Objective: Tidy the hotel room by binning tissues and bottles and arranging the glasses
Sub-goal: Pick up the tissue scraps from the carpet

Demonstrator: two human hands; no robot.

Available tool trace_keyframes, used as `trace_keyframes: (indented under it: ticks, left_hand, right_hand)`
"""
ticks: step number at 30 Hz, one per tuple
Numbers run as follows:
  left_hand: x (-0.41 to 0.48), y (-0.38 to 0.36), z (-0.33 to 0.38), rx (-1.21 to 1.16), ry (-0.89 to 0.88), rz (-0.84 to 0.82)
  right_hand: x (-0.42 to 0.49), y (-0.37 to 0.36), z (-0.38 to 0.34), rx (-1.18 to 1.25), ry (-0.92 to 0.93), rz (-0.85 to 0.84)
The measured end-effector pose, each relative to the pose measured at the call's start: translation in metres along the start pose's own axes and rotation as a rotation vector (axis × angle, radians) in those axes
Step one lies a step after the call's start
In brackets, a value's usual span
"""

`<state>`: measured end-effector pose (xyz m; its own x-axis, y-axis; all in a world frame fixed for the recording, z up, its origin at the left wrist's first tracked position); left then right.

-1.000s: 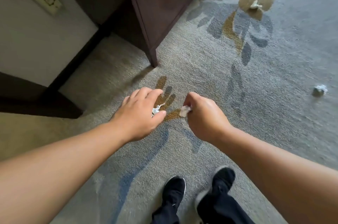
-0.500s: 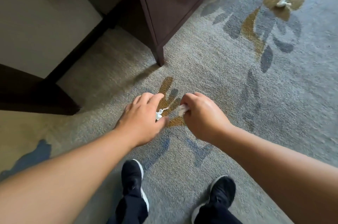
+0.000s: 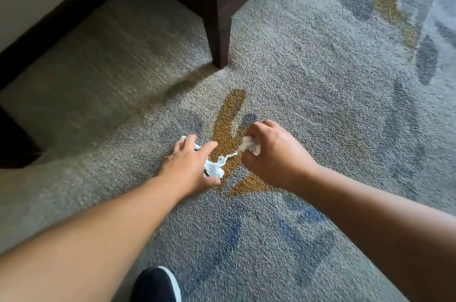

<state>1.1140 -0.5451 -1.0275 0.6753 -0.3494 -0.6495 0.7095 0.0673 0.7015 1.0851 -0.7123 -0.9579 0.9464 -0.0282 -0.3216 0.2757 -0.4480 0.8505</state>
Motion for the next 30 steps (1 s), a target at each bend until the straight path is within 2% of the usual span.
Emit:
trace_keyframes:
  ticks: [5, 15, 20, 27, 30]
  left_hand:
    - [0.022, -0.030, -0.010, -0.004, -0.023, -0.021]
    - [0.029, -0.035, -0.006, 0.074, -0.065, 0.151]
    - [0.030, -0.042, -0.005, 0.034, -0.063, 0.079]
    - [0.028, -0.042, 0.000, 0.032, -0.142, 0.141]
    - [0.033, -0.040, -0.008, 0.034, -0.091, 0.146]
  right_hand:
    - [0.009, -0.024, 0.007, 0.000, 0.008, -0.020]
    - [0.019, -0.024, 0.017, 0.012, 0.001, -0.012]
    - [0.022, -0.026, 0.016, 0.002, 0.004, -0.024]
    - [0.026, -0.026, 0.016, 0.008, 0.002, -0.027]
    - [0.026, -0.026, 0.016, 0.002, 0.004, -0.022]
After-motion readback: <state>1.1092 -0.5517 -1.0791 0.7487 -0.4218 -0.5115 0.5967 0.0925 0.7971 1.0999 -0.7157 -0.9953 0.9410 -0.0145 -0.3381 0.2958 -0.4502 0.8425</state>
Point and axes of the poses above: each hand's wrist, its own x-axis towards the middle knuckle, its own y-axis out of the back of the hand, z = x × y, the point moved 7 cm from there along x, towards the middle knuckle, and after that the axes turned 11 degrees about -x, right-handed, at the moved point
